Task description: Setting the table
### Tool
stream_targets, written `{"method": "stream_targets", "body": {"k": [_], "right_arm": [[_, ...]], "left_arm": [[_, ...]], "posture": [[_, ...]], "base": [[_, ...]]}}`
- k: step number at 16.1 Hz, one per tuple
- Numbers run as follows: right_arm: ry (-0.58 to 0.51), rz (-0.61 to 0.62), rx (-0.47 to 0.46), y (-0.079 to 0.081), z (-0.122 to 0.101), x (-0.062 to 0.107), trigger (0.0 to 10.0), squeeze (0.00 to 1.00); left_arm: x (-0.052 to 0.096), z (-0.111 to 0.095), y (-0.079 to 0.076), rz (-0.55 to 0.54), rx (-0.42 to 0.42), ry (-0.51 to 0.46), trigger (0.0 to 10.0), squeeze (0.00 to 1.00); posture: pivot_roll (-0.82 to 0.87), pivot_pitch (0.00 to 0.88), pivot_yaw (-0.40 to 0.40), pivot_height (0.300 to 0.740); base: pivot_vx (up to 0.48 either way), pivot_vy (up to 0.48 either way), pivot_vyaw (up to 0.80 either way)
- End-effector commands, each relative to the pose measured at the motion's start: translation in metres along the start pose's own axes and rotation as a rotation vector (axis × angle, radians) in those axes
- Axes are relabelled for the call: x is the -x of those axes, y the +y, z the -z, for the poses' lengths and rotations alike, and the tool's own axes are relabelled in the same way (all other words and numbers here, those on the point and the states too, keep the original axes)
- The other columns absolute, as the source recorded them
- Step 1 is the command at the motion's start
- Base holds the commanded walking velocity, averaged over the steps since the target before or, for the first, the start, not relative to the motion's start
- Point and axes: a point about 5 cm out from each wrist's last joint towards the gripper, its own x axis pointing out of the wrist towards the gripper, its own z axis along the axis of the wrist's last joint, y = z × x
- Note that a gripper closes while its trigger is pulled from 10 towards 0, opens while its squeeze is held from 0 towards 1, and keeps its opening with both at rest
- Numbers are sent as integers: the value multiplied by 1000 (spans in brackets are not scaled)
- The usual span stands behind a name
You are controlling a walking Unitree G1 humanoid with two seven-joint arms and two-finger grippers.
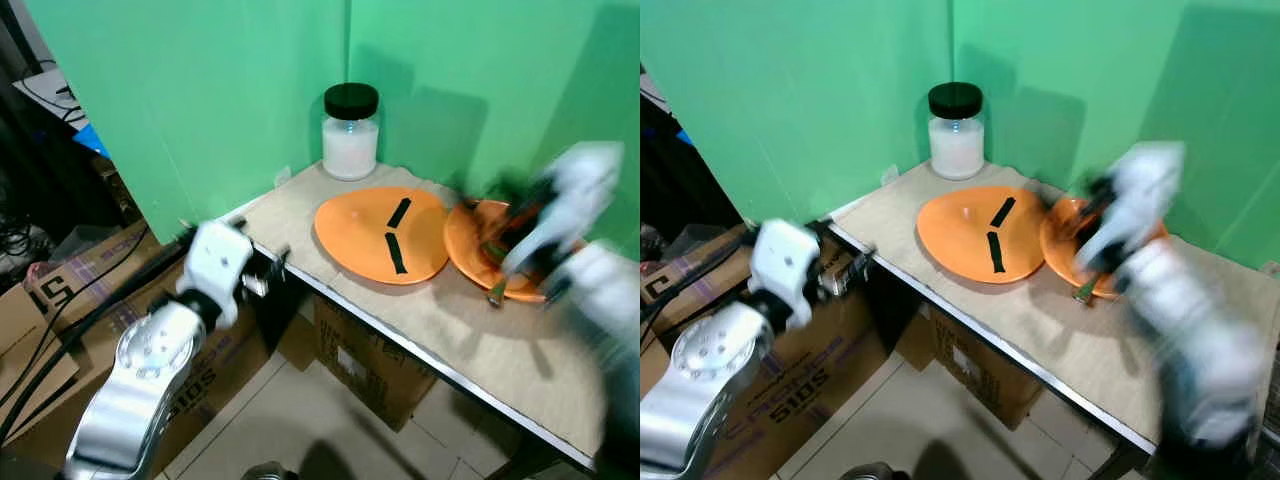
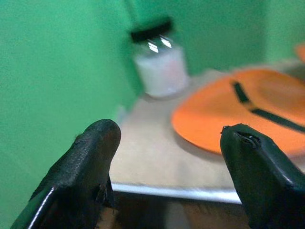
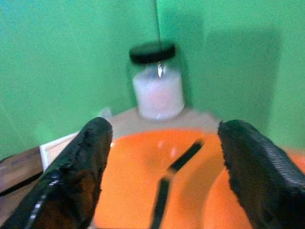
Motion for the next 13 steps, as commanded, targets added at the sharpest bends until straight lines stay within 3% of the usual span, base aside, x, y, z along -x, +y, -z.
{"method": "stream_targets", "body": {"k": [1,4,9,12,13], "right_arm": [[-66,29,15,12,-5,9,10000,1000],[-72,37,15,27,6,20,10000,1000],[-152,28,24,39,2,27,10000,1000],[-109,-54,32,44,12,30,10000,1000],[-74,-104,28,48,18,31,10000,925]], "left_arm": [[-1,1,7,-66,-14,-3,10000,0],[-3,0,8,-74,-16,-9,10000,0],[-5,-1,6,-66,-23,-15,10000,0],[-1,4,7,-86,-47,4,10000,0],[1,6,6,-85,-17,11,10000,0]], "posture": [[19,0,67,740],[9,0,76,740],[3,0,84,740],[12,0,72,740],[13,0,71,740]], "base": [[0,480,-788],[0,480,-788],[0,449,-798],[0,-480,-688],[0,-371,0]]}}
